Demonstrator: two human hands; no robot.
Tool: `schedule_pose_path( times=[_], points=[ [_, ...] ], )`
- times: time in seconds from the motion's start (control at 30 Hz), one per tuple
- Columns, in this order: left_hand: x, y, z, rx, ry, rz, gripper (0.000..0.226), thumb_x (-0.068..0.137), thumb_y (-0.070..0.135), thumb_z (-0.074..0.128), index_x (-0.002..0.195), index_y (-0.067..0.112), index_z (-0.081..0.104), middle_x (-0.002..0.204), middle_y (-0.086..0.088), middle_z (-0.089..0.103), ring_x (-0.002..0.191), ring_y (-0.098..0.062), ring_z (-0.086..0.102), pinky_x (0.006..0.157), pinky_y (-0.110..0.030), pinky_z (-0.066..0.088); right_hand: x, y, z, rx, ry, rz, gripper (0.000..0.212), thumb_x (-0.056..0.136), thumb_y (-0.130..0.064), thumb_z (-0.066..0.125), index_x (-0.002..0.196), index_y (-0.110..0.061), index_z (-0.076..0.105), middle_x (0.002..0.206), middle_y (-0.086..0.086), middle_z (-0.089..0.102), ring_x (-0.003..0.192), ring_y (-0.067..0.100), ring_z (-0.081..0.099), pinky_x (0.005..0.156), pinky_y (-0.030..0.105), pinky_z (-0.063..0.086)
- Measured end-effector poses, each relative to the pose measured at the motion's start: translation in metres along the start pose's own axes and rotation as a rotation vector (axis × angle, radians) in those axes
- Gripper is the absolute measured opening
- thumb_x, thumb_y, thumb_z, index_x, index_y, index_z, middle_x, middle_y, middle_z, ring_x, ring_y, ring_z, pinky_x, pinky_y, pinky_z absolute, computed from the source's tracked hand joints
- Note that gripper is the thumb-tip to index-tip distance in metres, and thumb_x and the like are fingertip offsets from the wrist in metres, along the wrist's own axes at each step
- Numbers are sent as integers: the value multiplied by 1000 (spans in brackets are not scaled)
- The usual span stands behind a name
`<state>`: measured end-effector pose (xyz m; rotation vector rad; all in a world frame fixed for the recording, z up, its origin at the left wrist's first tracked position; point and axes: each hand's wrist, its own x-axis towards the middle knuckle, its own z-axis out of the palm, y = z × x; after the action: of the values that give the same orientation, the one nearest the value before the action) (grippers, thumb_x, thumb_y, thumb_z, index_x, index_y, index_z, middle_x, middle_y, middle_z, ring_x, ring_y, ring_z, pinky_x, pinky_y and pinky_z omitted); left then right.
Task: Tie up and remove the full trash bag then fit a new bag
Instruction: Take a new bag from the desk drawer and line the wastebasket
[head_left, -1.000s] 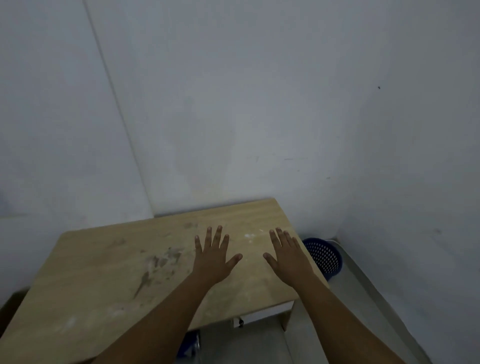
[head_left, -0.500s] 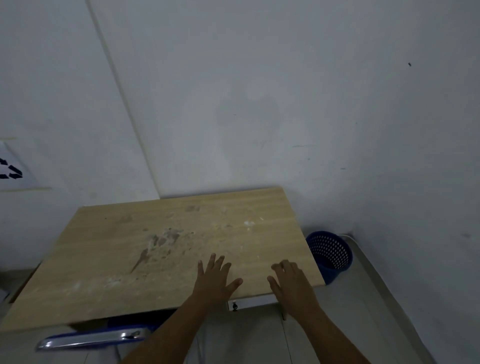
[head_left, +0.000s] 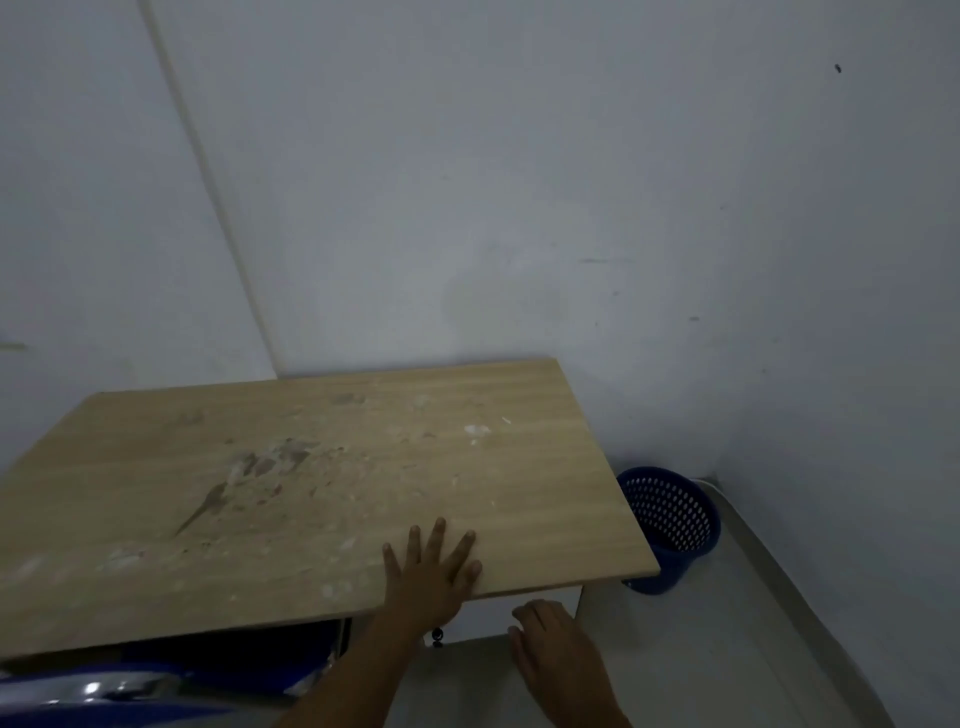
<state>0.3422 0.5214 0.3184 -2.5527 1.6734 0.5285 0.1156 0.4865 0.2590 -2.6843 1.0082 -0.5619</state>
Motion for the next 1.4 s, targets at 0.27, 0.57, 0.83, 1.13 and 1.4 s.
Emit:
schedule_pose_path(
  times=[0.27,0.57,0.83,1.13,1.4],
  points=[
    [13,-6,59,-38,383,11,53,99,74,-1,151,70,-12,173,13,-11,161,-27,-12,122,-67,-12,-14,42,74,4,217,7,34,76,-17,97,106,-14,81,101,0,78,90,17,76,72,23,61],
    [19,-6,73,-1,459,13,65,93,76,1,157,63,-1,175,7,2,162,-31,1,122,-68,-4,-39,61,166,14,444,-52,37,91,-19,84,125,-8,75,117,5,76,103,19,72,83,29,63],
    [16,-9,70,69,384,49,62,98,76,4,158,62,1,176,5,0,162,-35,2,121,-72,0,-59,57,204,54,550,-41,36,94,-19,82,127,-7,74,115,7,76,102,23,74,77,31,62],
    [10,-12,66,58,348,96,68,95,82,4,159,60,4,176,5,0,161,-34,2,122,-71,1,-45,39,209,406,578,29,53,108,-37,62,156,-16,52,142,3,64,132,16,57,105,27,51],
    [27,-20,77,65,436,128,72,92,84,1,159,59,8,176,6,5,161,-35,6,122,-70,2,14,50,218,500,609,57,65,103,-40,69,160,-18,46,143,4,62,130,17,58,107,37,53]
  ],
)
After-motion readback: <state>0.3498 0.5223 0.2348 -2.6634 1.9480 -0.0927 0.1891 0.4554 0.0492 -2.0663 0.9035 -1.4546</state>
